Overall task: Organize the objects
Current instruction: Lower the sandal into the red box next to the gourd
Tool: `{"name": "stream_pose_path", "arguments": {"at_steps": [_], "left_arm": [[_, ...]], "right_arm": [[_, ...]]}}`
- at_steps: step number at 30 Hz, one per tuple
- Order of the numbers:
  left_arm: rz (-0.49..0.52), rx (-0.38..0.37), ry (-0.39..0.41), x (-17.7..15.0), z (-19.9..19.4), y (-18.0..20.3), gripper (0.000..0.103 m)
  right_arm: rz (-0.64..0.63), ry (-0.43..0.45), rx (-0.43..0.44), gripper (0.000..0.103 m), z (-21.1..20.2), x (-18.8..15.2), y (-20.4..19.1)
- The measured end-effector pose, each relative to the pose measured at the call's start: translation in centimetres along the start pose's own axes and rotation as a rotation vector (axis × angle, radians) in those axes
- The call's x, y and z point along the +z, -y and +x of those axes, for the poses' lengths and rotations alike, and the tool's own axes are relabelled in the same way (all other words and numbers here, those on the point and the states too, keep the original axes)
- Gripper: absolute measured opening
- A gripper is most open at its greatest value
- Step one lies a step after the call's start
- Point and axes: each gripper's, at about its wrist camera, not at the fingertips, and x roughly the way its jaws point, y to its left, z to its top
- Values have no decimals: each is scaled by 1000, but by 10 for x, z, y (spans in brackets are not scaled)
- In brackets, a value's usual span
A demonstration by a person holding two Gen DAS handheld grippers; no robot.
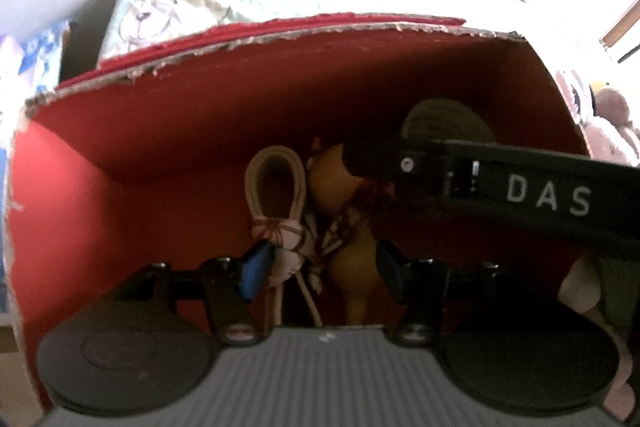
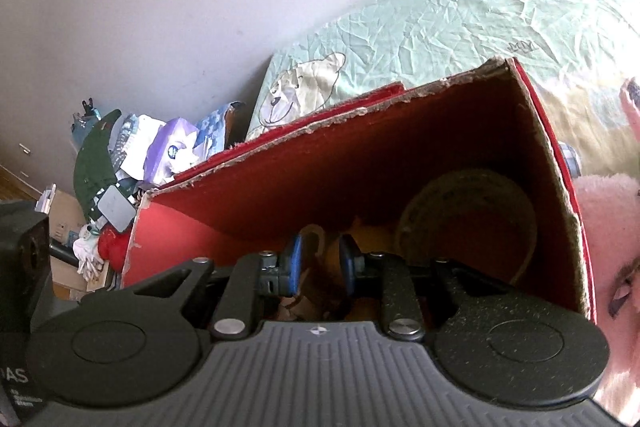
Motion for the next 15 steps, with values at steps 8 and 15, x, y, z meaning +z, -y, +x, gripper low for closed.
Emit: {"name": "stream_pose_path", "arguments": {"at_steps": [8,15], "left_arm": [[12,-19,7,-1,-1,-1,59],[20,58,36,-3,-3,3,60]], "right_arm": [[2,-12,-6,25,0,-2,0],[-20,-19,-19,24,0,-3,-2]]}}
